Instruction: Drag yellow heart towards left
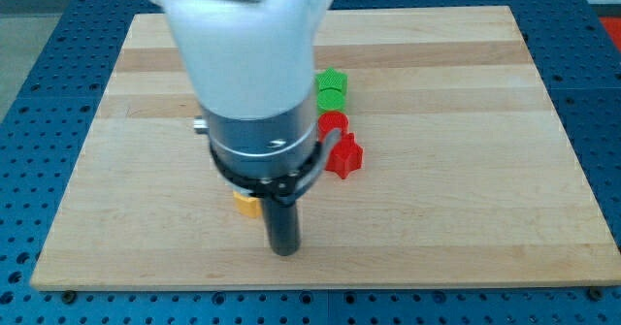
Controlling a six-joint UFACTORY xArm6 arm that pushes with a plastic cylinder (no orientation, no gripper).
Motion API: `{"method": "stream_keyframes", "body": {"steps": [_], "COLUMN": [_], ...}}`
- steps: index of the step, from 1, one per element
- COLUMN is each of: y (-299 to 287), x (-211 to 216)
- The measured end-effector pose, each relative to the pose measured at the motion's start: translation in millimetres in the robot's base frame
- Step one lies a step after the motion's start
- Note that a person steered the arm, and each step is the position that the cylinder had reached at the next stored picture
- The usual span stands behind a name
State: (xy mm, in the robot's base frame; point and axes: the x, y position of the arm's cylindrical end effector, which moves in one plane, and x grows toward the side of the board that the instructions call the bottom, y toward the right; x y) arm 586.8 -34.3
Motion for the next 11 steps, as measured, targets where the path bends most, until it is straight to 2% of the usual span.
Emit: {"method": "stream_keyframes", "body": {"steps": [2, 5, 8, 11], "y": [27.8, 15.2, -29.0, -13.1], "x": [-24.1, -67.9, -75.7, -75.4]}}
